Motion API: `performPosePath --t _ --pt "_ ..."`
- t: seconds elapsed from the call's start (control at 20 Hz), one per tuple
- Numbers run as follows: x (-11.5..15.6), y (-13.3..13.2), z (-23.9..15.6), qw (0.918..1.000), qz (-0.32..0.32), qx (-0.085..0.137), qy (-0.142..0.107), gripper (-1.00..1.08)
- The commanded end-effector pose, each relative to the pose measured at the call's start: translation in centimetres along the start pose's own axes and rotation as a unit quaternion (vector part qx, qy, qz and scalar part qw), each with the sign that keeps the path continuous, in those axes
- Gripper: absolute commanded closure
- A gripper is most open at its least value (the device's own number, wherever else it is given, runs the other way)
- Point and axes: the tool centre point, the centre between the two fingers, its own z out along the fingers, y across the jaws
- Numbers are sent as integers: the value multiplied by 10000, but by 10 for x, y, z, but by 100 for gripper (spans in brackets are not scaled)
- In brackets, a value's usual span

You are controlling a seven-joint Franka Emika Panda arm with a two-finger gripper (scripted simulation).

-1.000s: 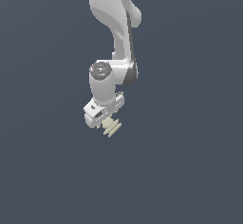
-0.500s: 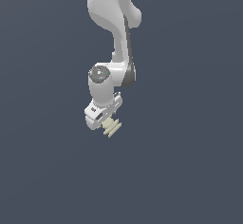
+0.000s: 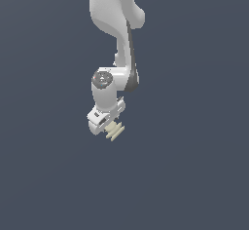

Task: Pick up the object and move it to a goal position.

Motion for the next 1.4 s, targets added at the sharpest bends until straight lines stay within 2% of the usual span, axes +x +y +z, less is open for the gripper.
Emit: performPosePath --t 0.0,0.45,0.5,1.05,1.35 --pt "0 -1 12 10000 -7 5 -3 -92" --pt "0 0 36 10000 -15 5 -2 -92" --pt "0 0 36 10000 -15 5 -2 108" --pt "0 0 35 10000 -12 -1 -1 108" --pt "8 5 25 9999 107 -112 44 108"
